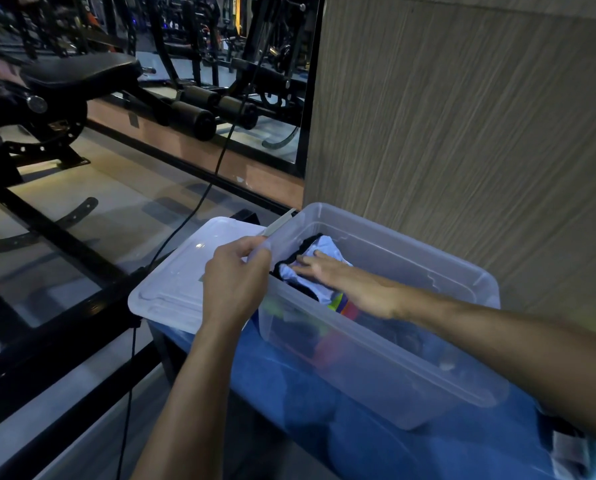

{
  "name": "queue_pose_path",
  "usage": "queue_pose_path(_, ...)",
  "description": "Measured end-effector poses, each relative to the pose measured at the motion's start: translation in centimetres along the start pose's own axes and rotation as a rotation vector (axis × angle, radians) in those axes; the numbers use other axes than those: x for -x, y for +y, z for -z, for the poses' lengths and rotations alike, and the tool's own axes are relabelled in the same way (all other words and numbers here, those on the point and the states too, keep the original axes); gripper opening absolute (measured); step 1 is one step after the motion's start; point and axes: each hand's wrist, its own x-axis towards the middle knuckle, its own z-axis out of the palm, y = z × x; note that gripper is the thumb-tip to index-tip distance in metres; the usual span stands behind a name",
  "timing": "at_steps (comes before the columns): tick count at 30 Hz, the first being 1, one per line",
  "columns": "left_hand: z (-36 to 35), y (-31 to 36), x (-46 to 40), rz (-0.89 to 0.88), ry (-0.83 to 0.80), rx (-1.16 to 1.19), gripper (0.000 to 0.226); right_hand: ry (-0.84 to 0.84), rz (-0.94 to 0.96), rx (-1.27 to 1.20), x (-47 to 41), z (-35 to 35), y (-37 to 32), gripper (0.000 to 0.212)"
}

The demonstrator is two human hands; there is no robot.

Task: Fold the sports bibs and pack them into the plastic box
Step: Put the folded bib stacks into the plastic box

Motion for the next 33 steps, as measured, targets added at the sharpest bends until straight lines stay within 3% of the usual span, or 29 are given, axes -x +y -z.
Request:
queue_pose_path(2, 0.0, 0.1, 0.1, -0.006, 0.003, -0.015, 0.020, 0.165, -0.001, -0.035, -0.8, -0.1, -0.5, 0.039)
queue_pose_path(5, 0.0, 0.1, 0.2, -0.011, -0.005, -0.004, 0.020, 0.298, 0.044, 0.187, -2.4, -1.3, 0.1, 0.040)
queue_pose_path(8, 0.1, 0.1, 0.2, -0.022, -0.002, -0.024, 0.023, 0.278, 0.060, 0.353, -3.3, -1.8, 0.4, 0.058)
queue_pose_path(13, 0.2, 0.2, 0.2, -0.039, -0.001, -0.049, 0.020, 0.072, -0.058, 0.641, -4.5, -2.1, 1.3, 0.047)
queue_pose_path(15, 0.3, 0.3, 0.2, -0.051, 0.000, -0.094, 0.020, 0.048, -0.089, 0.586, -4.4, -1.7, 0.0, 0.058)
queue_pose_path(16, 0.4, 0.3, 0.2, -0.067, -0.003, -0.123, 0.020, 0.066, -0.115, 0.437, -4.1, -1.1, -0.7, 0.062)
queue_pose_path(19, 0.4, 0.3, 0.2, -0.160, 0.015, -0.248, 0.012, 0.257, -0.139, 0.109, -3.9, 0.9, 0.0, 0.040)
queue_pose_path(21, 0.4, 0.4, 0.1, -0.172, 0.026, -0.281, 0.011, 0.349, -0.092, 0.177, -3.2, 1.1, 0.5, 0.039)
queue_pose_path(26, 0.5, 0.8, 0.4, -0.031, 0.072, -0.092, 0.015, 0.201, -0.089, 0.224, -3.4, -0.3, 0.2, 0.063)
queue_pose_path(29, 0.6, 0.8, 0.3, -0.009, 0.127, -0.039, 0.004, 0.184, -0.129, 0.282, -4.2, -1.2, 0.1, 0.076)
queue_pose_path(33, 0.8, 0.6, 0.1, -0.337, 0.095, -0.210, 0.016, 0.166, -0.251, 0.302, -4.7, -1.6, 0.3, 0.074)
